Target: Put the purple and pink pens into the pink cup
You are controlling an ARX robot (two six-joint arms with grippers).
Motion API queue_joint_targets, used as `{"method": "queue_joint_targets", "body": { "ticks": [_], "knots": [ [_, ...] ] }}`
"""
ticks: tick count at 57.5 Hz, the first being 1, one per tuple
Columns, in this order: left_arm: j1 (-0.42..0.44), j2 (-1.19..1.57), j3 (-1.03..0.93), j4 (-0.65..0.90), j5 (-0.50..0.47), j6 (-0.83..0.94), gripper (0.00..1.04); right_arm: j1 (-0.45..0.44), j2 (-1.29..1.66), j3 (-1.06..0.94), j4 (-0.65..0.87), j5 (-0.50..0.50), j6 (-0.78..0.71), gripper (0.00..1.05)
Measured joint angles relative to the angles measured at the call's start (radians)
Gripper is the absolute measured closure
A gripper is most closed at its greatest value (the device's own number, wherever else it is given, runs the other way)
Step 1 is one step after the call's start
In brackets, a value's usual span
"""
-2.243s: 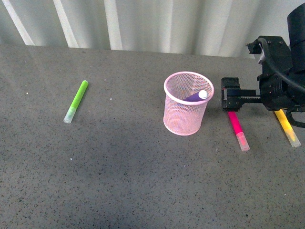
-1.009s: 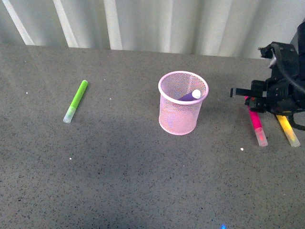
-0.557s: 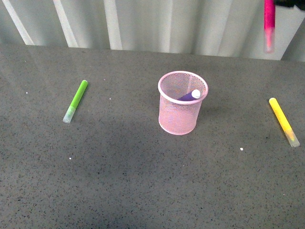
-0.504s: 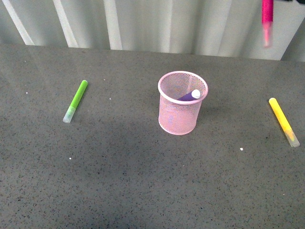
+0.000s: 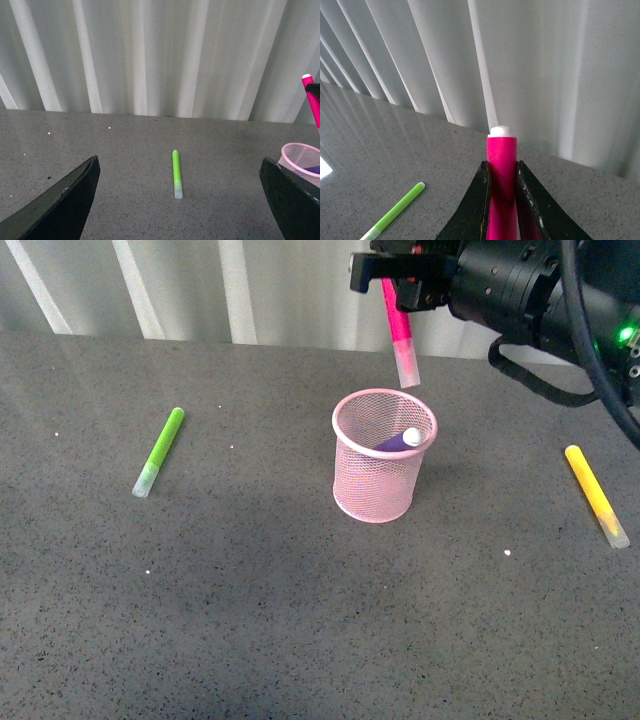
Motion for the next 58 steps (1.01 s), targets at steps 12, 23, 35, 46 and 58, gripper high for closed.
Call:
{"method": "queue_joint_targets", "body": {
  "ticks": [12,23,35,46,58],
  "knots": [
    [0.0,0.0,0.0,0.0,0.0,0.0,0.07,0.002,0.059,0.007,0.023,0.002,0.019,0.96],
    [0.0,0.0,0.0,0.0,0.0,0.0,0.07,0.002,0.074,0.007,0.056,-0.008,0.035,0.96],
    [0.0,0.0,0.0,0.0,0.0,0.0,0.07,0.002,0.087,0.007,0.06,-0.012,0.039,0.96],
    [0.0,0.0,0.0,0.0,0.0,0.0,0.07,0.001,0.088,0.007,0.061,-0.011,0.04,0.66],
    [0.0,0.0,0.0,0.0,0.0,0.0,0.07,-0.008,0.087,0.007,0.064,-0.01,0.047,0.32]
  ]
}}
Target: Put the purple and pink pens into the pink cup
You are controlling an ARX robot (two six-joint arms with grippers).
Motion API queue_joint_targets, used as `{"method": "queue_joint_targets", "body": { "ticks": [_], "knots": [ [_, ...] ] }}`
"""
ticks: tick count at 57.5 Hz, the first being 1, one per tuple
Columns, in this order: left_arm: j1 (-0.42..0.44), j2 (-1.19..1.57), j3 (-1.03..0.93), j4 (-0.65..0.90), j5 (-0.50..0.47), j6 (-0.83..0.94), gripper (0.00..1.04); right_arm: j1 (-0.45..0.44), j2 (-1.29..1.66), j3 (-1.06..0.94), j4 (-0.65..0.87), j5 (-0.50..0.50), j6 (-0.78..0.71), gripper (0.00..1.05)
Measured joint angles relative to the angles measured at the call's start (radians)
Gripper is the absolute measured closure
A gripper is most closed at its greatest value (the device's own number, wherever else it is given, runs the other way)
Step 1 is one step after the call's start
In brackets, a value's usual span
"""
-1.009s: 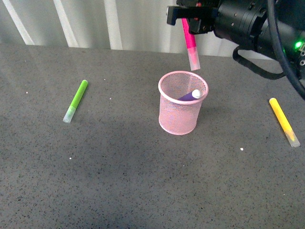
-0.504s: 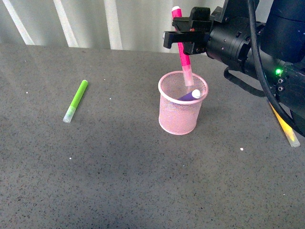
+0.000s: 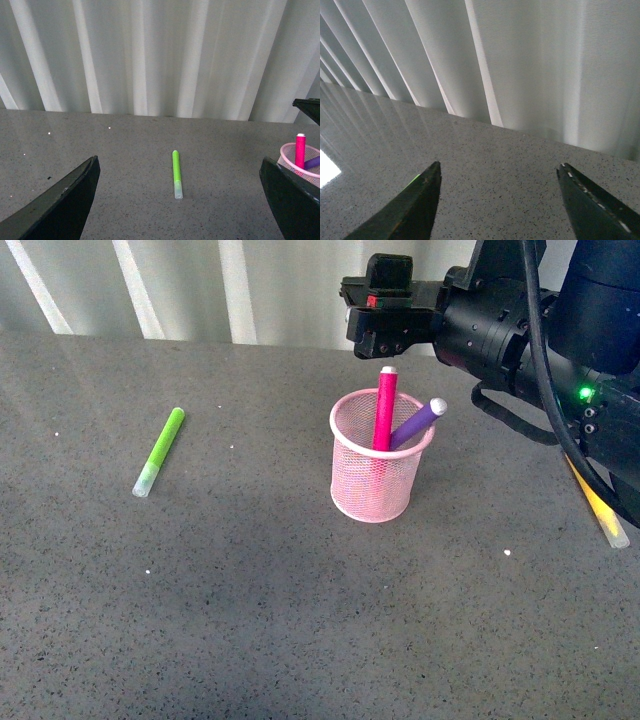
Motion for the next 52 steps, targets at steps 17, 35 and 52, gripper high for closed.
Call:
{"method": "queue_joint_targets", "body": {
  "ticks": [17,35,52],
  "knots": [
    [0.0,0.0,0.0,0.0,0.0,0.0,0.07,-0.071,-0.188,-0.096,-0.066,0.109,0.002,0.07],
    [0.0,0.0,0.0,0.0,0.0,0.0,0.07,-0.31,-0.968,-0.359,-0.409,0.221,-0.163,0.07],
    [0.0,0.0,0.0,0.0,0.0,0.0,0.07,-0.57,-1.625,-0.621,-0.781,0.095,-0.241,0.07]
  ]
}}
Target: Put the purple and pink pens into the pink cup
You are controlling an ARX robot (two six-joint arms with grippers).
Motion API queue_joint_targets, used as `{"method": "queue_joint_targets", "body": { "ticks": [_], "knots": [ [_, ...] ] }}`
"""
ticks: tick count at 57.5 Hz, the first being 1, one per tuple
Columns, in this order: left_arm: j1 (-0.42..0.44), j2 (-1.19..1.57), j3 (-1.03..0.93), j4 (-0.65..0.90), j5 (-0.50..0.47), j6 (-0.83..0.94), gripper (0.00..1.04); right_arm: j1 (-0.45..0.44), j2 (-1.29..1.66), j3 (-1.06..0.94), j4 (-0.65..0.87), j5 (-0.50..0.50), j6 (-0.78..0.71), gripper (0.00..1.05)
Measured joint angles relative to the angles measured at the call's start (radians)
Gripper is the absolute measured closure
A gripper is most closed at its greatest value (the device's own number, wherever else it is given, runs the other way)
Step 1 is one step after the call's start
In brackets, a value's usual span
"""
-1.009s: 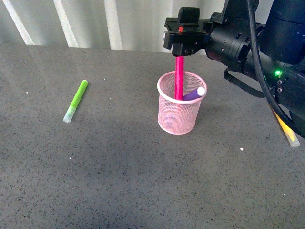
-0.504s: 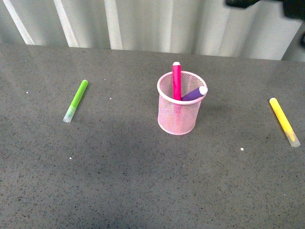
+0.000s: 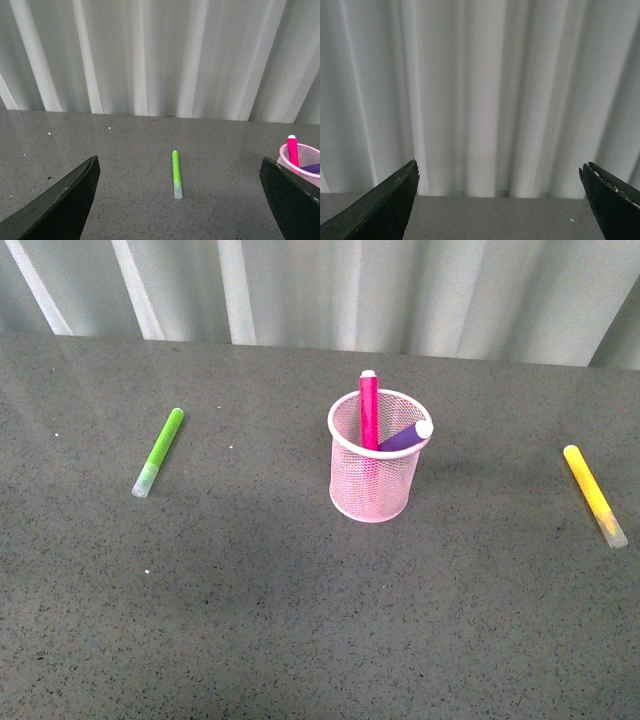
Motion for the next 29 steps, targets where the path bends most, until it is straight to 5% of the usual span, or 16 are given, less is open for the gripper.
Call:
{"method": "queue_joint_targets", "body": {
  "ticks": [7,29],
  "knots": [
    [0.0,0.0,0.0,0.0,0.0,0.0,0.07,-0.087,-0.093,-0.049,-0.187,-0.144,0.024,0.24],
    [0.0,0.0,0.0,0.0,0.0,0.0,0.07,0.071,-0.237,-0.173,-0.244,0.006,0.034,0.95]
  ]
}}
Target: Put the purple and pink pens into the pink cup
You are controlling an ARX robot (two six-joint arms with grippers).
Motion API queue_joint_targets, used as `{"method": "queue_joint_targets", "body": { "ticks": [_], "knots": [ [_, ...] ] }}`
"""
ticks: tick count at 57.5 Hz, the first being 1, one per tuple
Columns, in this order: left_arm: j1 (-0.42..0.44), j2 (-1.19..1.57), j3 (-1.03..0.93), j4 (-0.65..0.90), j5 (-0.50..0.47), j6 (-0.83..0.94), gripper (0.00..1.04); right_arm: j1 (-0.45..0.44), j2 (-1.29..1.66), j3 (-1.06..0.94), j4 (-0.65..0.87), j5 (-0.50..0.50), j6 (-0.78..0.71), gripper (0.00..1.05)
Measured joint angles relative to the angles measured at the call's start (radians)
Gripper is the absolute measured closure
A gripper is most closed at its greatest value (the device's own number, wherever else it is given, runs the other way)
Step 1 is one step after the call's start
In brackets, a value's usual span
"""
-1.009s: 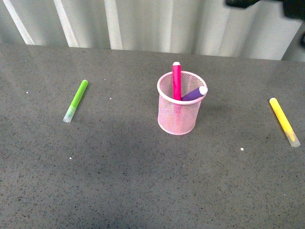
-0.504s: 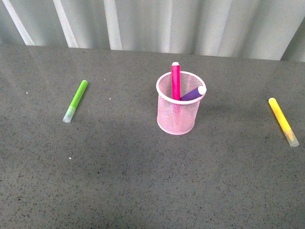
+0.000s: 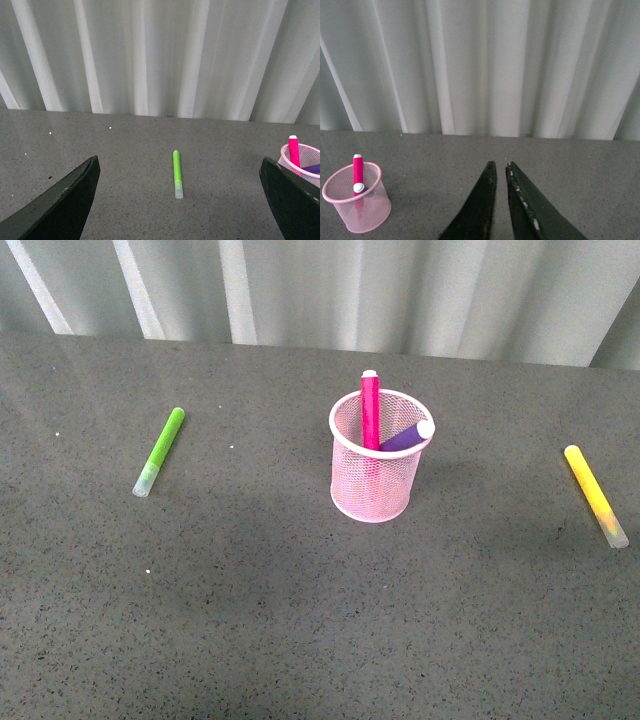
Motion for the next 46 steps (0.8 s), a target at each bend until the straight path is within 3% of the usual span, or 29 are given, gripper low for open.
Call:
{"method": "queue_joint_targets", "body": {
  "ticks": [2,4,10,17,24,46],
  "knots": [
    [0.0,0.0,0.0,0.0,0.0,0.0,0.07,0.027,-0.013,-0.008,-0.008,0.028,0.0,1.02],
    [0.0,0.0,0.0,0.0,0.0,0.0,0.07,0.073,-0.026,-0.014,-0.016,0.108,0.002,1.01],
    [0.0,0.0,0.0,0.0,0.001,0.0,0.07,0.136,-0.053,-0.025,-0.024,0.129,0.004,1.01],
    [0.0,0.0,0.0,0.0,0.0,0.0,0.07,0.141,-0.077,-0.035,-0.036,0.139,0.005,1.01],
    [0.0,0.0,0.0,0.0,0.0,0.0,0.07,0.142,-0.2,-0.048,-0.17,0.138,0.007,1.01],
    [0.0,0.0,0.0,0.0,0.0,0.0,0.07,0.142,-0.262,-0.072,-0.173,0.139,0.008,1.01]
  ]
}}
